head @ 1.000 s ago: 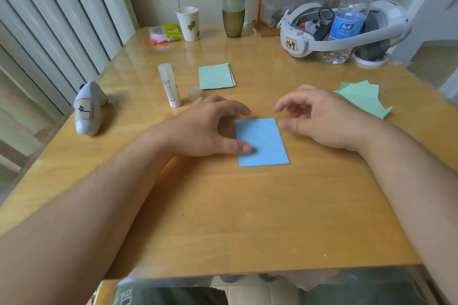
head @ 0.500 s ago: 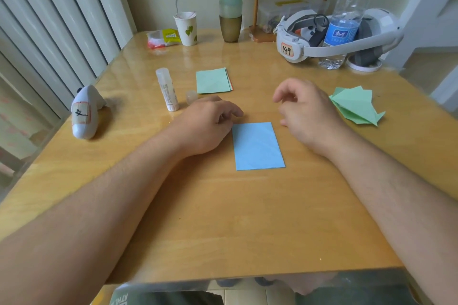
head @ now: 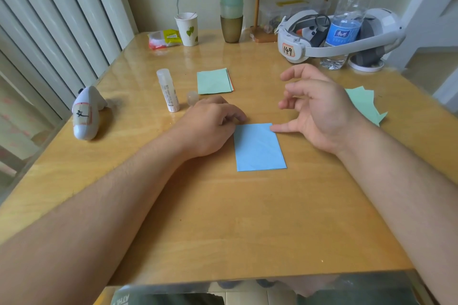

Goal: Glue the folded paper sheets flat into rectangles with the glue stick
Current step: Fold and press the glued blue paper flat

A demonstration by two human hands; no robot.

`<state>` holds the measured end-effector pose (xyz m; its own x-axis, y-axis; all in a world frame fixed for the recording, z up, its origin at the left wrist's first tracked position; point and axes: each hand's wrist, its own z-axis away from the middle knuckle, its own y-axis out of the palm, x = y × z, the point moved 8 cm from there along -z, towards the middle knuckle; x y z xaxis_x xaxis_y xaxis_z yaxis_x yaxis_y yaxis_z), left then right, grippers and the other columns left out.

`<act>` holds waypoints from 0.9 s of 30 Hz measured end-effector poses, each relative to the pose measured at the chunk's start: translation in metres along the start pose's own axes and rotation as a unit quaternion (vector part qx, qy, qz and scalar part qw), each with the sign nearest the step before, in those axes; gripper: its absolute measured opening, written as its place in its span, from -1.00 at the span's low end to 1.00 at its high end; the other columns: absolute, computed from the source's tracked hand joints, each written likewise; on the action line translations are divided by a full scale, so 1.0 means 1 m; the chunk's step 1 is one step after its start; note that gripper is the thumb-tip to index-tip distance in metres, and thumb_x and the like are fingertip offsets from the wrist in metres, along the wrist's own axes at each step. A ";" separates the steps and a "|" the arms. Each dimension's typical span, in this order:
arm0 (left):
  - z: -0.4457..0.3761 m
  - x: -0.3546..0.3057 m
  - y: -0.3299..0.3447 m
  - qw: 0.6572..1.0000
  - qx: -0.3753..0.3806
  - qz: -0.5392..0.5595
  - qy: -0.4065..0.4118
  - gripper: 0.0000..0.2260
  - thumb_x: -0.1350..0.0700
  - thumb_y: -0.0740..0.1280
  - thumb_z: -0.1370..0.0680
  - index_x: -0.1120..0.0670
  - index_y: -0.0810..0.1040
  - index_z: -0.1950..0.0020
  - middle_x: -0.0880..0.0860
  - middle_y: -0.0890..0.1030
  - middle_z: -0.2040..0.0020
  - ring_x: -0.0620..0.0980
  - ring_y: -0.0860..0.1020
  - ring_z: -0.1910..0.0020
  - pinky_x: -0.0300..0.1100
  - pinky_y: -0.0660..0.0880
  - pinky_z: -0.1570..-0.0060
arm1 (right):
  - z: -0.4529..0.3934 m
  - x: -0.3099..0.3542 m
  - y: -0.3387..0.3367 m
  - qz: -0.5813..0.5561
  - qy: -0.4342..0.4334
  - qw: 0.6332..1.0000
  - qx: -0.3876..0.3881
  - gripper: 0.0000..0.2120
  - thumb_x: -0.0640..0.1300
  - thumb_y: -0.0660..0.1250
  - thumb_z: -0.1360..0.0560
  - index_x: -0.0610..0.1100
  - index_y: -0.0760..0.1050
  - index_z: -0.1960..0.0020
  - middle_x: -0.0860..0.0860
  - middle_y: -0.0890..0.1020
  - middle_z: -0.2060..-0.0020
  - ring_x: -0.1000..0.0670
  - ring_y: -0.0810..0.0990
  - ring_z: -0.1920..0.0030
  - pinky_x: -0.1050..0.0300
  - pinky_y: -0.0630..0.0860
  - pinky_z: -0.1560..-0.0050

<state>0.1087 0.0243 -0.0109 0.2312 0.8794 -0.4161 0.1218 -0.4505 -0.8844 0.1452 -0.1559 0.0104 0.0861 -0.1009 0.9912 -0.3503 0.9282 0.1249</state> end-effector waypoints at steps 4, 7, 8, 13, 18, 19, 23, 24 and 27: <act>0.001 -0.002 -0.001 1.000 -0.004 0.002 0.002 -0.71 0.12 0.31 -0.61 -0.16 0.66 -0.24 -0.08 0.52 -0.08 -0.13 0.48 -0.11 -0.06 0.46 -0.25 | -0.002 0.002 -0.007 0.020 0.004 1.000 0.001 -0.84 -0.25 0.30 -0.53 -0.01 0.57 0.04 -0.01 0.50 0.16 -0.06 0.50 0.07 -0.52 0.58 -0.03; 0.004 -0.005 -0.001 1.000 0.005 0.004 0.009 -0.76 0.03 0.36 -0.60 -0.20 0.65 -0.22 -0.11 0.51 -0.05 -0.14 0.45 -0.08 -0.08 0.44 -0.24 | 0.002 0.005 -0.011 0.079 -0.016 0.993 0.082 -0.89 -0.18 0.44 -0.46 0.01 0.61 0.09 0.03 0.51 0.21 -0.01 0.53 0.13 -0.30 0.65 -0.06; 0.005 -0.006 0.000 1.000 0.007 0.005 0.014 -0.76 0.02 0.37 -0.58 -0.21 0.64 -0.22 -0.11 0.50 -0.05 -0.13 0.45 -0.08 -0.08 0.44 -0.24 | 0.005 0.010 -0.013 0.183 -0.062 0.975 0.105 -0.84 -0.10 0.53 -0.37 0.07 0.62 0.10 0.05 0.54 0.17 0.00 0.54 0.12 -0.15 0.66 -0.06; 0.006 -0.006 -0.002 1.000 -0.002 0.024 0.015 -0.73 0.09 0.38 -0.58 -0.18 0.62 -0.24 -0.08 0.50 -0.11 -0.18 0.43 -0.07 -0.21 0.42 -0.18 | 0.018 -0.014 -0.007 0.489 -0.070 0.849 0.186 -0.70 0.00 0.66 -0.28 0.16 0.63 0.07 0.06 0.60 0.03 0.01 0.59 -0.02 0.05 0.55 -0.09; 0.005 -0.008 0.000 0.999 0.011 0.036 0.012 -0.68 0.15 0.35 -0.58 -0.19 0.61 -0.25 -0.09 0.49 -0.14 -0.18 0.45 -0.11 -0.26 0.42 -0.17 | 0.016 0.001 -0.013 0.172 0.017 0.972 0.157 -0.75 -0.35 0.48 -0.48 -0.01 0.57 0.10 -0.10 0.50 0.09 -0.10 0.57 0.11 -0.35 0.67 0.00; 0.005 -0.009 0.000 0.999 0.013 0.038 0.014 -0.67 0.16 0.34 -0.58 -0.19 0.60 -0.25 -0.09 0.49 -0.15 -0.18 0.45 -0.11 -0.26 0.43 -0.17 | 0.019 -0.002 -0.011 0.115 0.063 0.975 0.178 -0.80 -0.32 0.45 -0.46 -0.03 0.57 0.07 -0.08 0.49 0.10 -0.06 0.56 0.11 -0.37 0.66 0.02; 0.005 -0.013 0.001 0.999 0.012 0.049 0.017 -0.65 0.18 0.34 -0.56 -0.20 0.60 -0.24 -0.09 0.49 -0.16 -0.21 0.47 -0.12 -0.31 0.43 -0.15 | 0.027 -0.009 -0.007 0.051 0.149 0.962 0.223 -0.84 -0.21 0.40 -0.44 -0.03 0.55 0.01 -0.06 0.48 0.21 -0.04 0.46 0.20 -0.47 0.59 0.01; 0.006 -0.013 0.001 0.999 0.012 0.051 0.017 -0.64 0.19 0.34 -0.55 -0.20 0.60 -0.24 -0.10 0.48 -0.16 -0.22 0.47 -0.12 -0.32 0.43 -0.14 | 0.027 -0.009 -0.006 0.036 0.156 0.962 0.221 -0.83 -0.21 0.41 -0.46 -0.03 0.53 -0.01 -0.06 0.47 0.22 -0.04 0.44 0.20 -0.49 0.57 0.00; 0.006 -0.015 0.000 0.998 0.010 0.055 0.022 -0.63 0.22 0.34 -0.54 -0.18 0.62 -0.24 -0.08 0.49 -0.16 -0.20 0.47 -0.11 -0.33 0.44 -0.13 | 0.025 -0.010 -0.005 -0.008 0.175 0.964 0.200 -0.84 -0.18 0.34 -0.47 -0.02 0.50 -0.03 -0.06 0.46 0.24 -0.03 0.40 0.22 -0.56 0.54 0.00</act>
<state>0.0990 0.0119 -0.0062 0.2851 0.8172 -0.5008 0.0744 -0.5398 -0.8385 0.1227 -0.1687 0.0010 0.3799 0.0784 0.9217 -0.6723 0.7077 0.2169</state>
